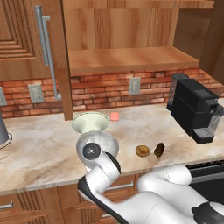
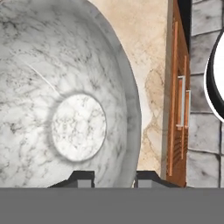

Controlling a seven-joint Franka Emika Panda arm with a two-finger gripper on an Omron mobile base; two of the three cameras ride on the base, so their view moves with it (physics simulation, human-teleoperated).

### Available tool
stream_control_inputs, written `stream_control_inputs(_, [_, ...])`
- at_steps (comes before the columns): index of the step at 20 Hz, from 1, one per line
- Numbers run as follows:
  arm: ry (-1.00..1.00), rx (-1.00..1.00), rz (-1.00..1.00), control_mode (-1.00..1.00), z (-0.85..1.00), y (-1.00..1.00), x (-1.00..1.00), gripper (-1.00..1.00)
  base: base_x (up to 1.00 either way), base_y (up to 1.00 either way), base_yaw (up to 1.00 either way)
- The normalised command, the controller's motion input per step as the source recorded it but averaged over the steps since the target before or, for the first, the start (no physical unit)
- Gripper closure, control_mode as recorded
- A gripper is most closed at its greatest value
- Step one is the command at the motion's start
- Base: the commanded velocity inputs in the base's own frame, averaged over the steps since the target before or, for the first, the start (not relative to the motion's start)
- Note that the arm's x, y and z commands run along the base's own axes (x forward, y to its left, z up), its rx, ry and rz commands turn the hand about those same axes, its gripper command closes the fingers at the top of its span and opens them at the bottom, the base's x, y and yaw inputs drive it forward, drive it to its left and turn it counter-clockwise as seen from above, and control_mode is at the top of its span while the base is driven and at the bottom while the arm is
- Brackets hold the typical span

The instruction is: Pick both bowls and place them on the counter. Then place the bread in one bowl and place the sweet potato in the other bowl.

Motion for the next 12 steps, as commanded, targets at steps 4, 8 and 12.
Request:
stream_control_inputs(4, [0.00, 0.03, -0.04, -1.00, 0.00, 0.05, -0.01, -1.00, 0.00, 0.00, 0.00])
stream_control_inputs(8, [0.00, 0.03, -0.02, -1.00, 0.01, 0.02, -0.04, -1.00, 0.00, 0.00, 0.00])
stream_control_inputs(12, [0.00, 0.04, -0.05, -1.00, 0.11, 0.00, -0.14, -1.00, 0.00, 0.00, 0.00])
